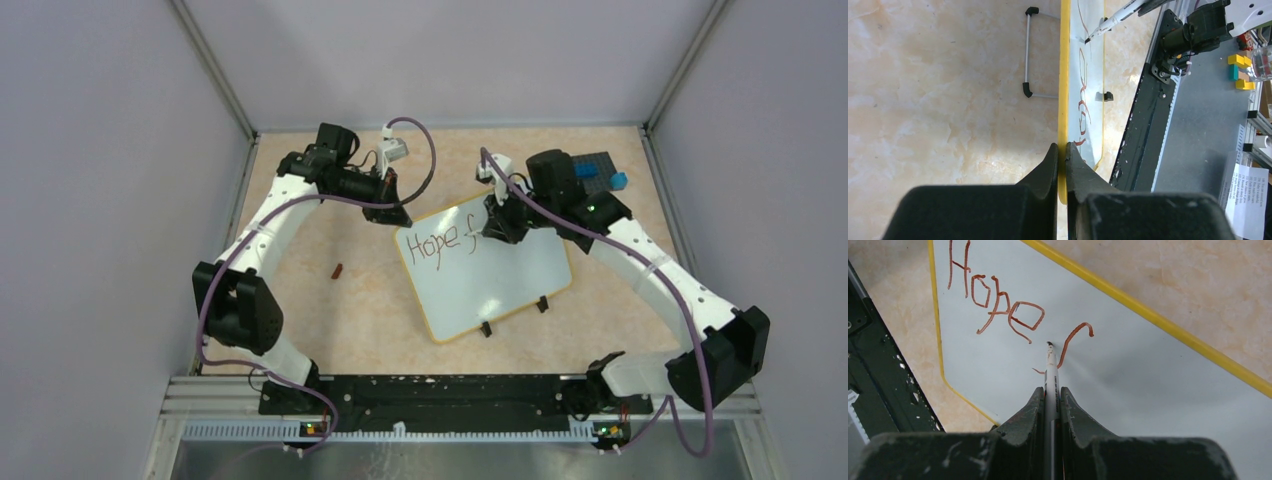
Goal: Write a sentence on the whiteboard
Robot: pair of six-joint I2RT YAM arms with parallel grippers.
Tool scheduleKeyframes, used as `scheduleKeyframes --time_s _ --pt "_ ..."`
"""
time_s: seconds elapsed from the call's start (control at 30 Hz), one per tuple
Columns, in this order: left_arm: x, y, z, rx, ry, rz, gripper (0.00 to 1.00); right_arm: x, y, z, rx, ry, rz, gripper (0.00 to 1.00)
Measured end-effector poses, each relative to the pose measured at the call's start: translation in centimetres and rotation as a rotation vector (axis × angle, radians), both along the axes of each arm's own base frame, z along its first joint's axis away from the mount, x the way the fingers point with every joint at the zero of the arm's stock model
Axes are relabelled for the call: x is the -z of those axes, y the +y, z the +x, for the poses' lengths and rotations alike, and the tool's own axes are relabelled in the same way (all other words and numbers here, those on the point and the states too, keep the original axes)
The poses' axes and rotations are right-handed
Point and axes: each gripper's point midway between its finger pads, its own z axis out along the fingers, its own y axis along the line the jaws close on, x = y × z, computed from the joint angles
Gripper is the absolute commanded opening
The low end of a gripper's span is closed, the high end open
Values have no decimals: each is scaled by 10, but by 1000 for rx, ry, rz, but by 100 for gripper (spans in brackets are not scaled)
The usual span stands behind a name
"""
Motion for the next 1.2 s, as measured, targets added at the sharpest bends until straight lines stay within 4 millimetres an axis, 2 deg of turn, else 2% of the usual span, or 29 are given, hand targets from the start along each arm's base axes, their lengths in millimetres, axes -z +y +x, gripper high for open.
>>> scheduleKeyframes --time_s 0.33,0.57,0.8,1.2 --pt "1 0 0 -2 -3 5 0 -1 -22 15 63 1 4 0" --pt "1 0 -1 -1 0 4 0 -3 -23 13 54 -1 6 0" --pt "1 0 -2 0 6 5 0 -15 -33 9 55 -27 24 0" --pt "0 -1 -4 8 -3 6 0 -13 -37 12 66 -26 17 0"
